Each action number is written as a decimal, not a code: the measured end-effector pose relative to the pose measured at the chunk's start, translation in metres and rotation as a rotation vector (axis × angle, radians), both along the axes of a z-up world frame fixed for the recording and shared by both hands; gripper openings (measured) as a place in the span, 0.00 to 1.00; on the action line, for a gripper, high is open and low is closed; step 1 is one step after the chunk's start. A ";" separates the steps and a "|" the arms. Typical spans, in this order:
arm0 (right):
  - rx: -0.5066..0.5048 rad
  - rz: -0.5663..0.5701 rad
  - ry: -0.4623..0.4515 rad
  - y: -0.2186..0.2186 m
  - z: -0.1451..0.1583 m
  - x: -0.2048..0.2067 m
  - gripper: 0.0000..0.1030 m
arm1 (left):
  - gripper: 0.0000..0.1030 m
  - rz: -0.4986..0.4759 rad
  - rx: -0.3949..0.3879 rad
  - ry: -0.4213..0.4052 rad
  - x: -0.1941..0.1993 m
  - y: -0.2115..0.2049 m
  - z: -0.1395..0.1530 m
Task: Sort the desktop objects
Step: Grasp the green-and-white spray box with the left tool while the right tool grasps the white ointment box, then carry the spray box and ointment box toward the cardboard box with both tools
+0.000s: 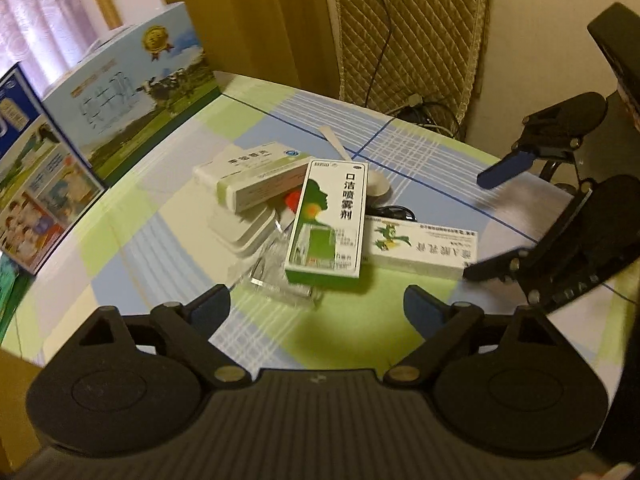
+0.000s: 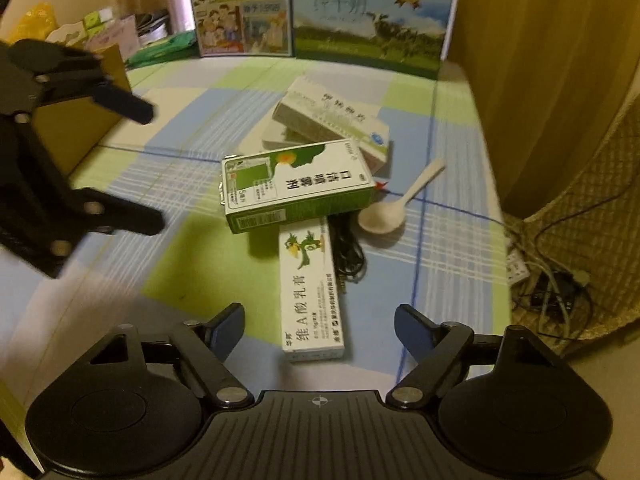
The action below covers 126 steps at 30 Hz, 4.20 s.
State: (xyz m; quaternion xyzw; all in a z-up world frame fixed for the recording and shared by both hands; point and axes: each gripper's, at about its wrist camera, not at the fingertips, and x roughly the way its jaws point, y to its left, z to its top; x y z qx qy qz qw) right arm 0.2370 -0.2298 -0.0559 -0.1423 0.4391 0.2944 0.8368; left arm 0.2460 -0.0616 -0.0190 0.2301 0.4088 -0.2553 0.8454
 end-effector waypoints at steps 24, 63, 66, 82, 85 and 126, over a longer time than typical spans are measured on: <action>-0.014 -0.016 0.119 0.011 -0.033 0.023 0.36 | 0.49 0.010 0.026 0.049 0.012 -0.016 -0.043; 0.016 -0.113 0.038 0.063 -0.041 -0.053 0.41 | 0.50 0.295 -0.158 0.079 -0.088 0.065 -0.074; 0.004 -0.099 0.021 0.065 -0.042 -0.054 0.41 | 0.50 0.298 -0.156 0.079 -0.088 0.065 -0.075; 0.106 -0.173 0.005 0.053 -0.033 -0.055 0.34 | 0.49 0.356 -0.187 0.070 -0.095 0.068 -0.067; 0.116 -0.178 0.002 0.053 -0.031 -0.056 0.34 | 0.49 0.366 -0.193 0.071 -0.095 0.070 -0.065; 0.161 0.004 -0.159 0.182 0.099 -0.129 0.34 | 0.49 0.536 -0.177 -0.134 -0.157 0.199 0.090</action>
